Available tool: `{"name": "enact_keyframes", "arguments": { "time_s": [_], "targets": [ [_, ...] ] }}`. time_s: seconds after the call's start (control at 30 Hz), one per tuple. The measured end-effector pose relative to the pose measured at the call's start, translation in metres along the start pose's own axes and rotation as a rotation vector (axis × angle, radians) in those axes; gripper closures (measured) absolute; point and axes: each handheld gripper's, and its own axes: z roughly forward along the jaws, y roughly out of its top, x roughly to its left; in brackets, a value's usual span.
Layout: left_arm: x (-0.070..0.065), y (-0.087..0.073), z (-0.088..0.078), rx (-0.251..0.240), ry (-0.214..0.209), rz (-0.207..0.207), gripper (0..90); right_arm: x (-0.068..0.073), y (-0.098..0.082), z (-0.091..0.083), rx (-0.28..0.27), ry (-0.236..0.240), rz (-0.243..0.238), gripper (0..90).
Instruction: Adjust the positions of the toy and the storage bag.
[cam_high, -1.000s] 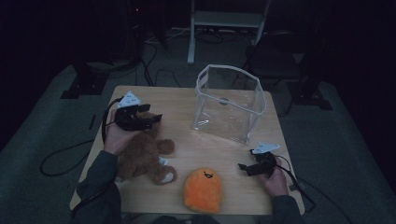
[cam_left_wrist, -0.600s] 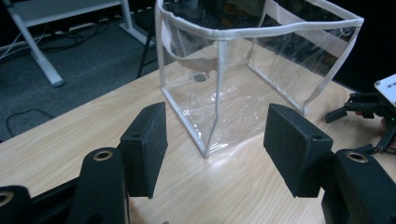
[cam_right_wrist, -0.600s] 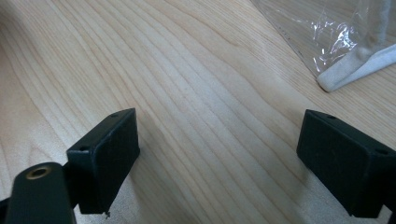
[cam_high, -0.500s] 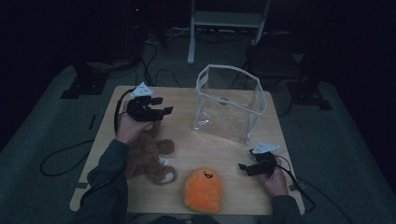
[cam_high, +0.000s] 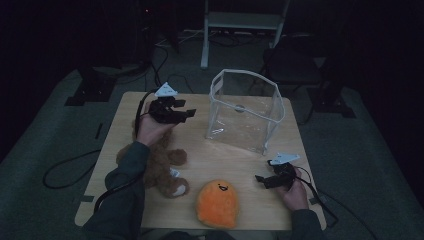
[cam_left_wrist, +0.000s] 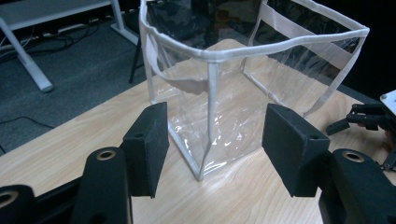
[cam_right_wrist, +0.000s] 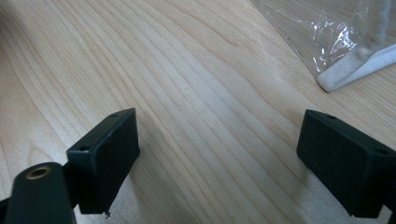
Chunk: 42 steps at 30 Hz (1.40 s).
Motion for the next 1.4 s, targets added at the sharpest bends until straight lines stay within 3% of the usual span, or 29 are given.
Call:
{"name": "enact_keyframes", "arguments": {
  "time_s": [0.6, 0.73, 0.87, 0.97, 1.17, 1.3, 1.4],
  "targets": [
    [-0.004, 0.017, 0.045, 0.032, -0.008, 0.039, 47.5, 0.0, 0.0, 0.0, 0.002, 0.001, 0.003, 12.2],
    [-0.003, 0.016, 0.051, 0.044, -0.018, 0.038, 48.9, 0.0, 0.0, 0.0, 0.002, 0.0, 0.003, 12.2],
    [-0.001, 0.014, 0.07, 0.081, -0.008, 0.025, 51.3, 0.0, 0.0, 0.0, 0.001, 0.001, 0.003, 12.3],
    [-0.001, 0.015, 0.078, 0.08, -0.005, 0.011, 53.5, 0.0, 0.0, 0.0, 0.002, 0.001, 0.004, 12.2],
    [-0.006, 0.017, 0.093, 0.107, 0.034, 0.021, 59.0, 0.0, 0.0, 0.0, 0.001, 0.001, 0.003, 12.2],
    [-0.01, 0.014, 0.1, 0.124, 0.029, 0.03, 74.0, 0.0, 0.0, 0.0, 0.001, 0.001, 0.003, 12.2],
    [-0.01, 0.014, 0.1, 0.13, 0.042, 0.035, 79.0, 0.0, 0.0, 0.0, 0.002, 0.001, 0.003, 12.3]
  ]
}}
